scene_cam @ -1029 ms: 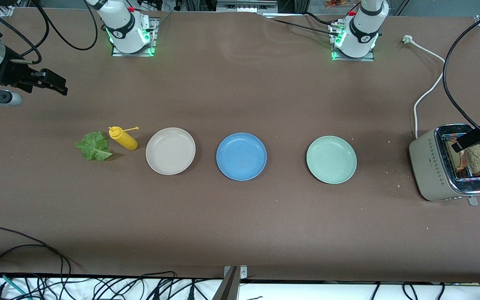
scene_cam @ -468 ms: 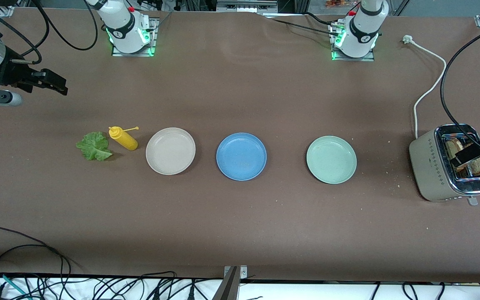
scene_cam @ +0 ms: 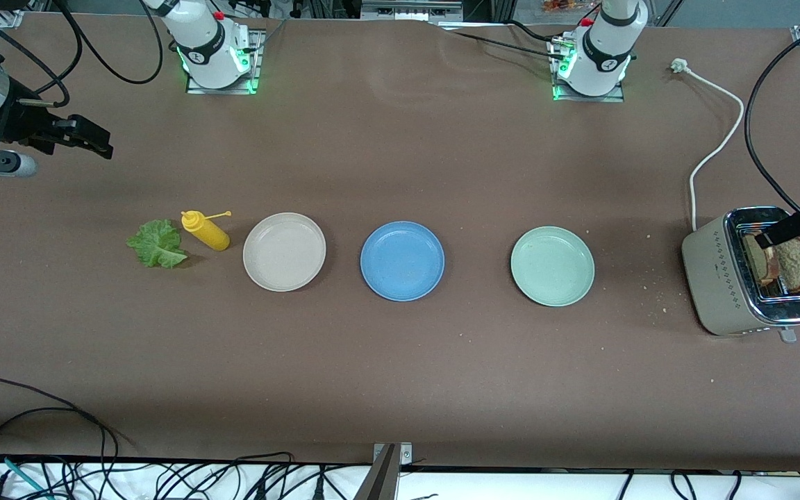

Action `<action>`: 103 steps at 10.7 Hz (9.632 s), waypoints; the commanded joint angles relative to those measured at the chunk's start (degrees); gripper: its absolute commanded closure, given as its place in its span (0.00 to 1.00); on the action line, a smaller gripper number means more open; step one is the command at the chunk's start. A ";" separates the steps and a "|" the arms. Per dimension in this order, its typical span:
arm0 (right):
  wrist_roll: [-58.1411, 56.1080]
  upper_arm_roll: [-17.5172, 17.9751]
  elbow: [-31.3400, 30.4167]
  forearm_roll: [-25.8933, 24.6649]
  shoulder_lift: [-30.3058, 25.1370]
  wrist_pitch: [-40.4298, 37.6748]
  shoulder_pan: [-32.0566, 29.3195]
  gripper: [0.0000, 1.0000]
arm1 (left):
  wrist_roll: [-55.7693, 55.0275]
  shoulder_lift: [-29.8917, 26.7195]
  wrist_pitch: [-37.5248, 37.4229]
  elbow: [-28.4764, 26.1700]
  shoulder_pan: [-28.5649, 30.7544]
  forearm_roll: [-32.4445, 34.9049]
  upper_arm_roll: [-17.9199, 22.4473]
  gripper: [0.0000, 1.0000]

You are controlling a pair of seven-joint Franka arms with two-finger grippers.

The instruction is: Make sandwich in blue plate with both arms

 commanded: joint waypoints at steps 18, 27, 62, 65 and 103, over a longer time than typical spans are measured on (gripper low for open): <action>0.32 -0.10 0.45 1.21 -0.12 -0.69 -0.14 0.00 | 4.94 0.27 -5.95 2.39 -6.13 -0.62 -0.84 0.00; 0.32 -0.01 0.36 1.21 -0.30 -0.95 -0.14 0.00 | 5.47 1.94 -5.69 2.66 -8.42 -0.71 -0.84 0.00; -0.04 -0.19 0.45 1.65 -0.04 -0.95 -0.14 0.00 | 16.80 16.35 6.09 2.13 6.78 11.77 0.04 0.00; -0.04 -0.19 0.36 1.65 -0.12 -0.95 -0.14 0.00 | 16.80 17.32 6.00 0.56 6.78 11.95 0.04 0.00; -0.30 -0.46 0.54 2.88 -0.03 -0.95 -0.23 0.00 | -23.70 10.46 25.27 -15.07 -16.82 -33.84 -12.18 1.00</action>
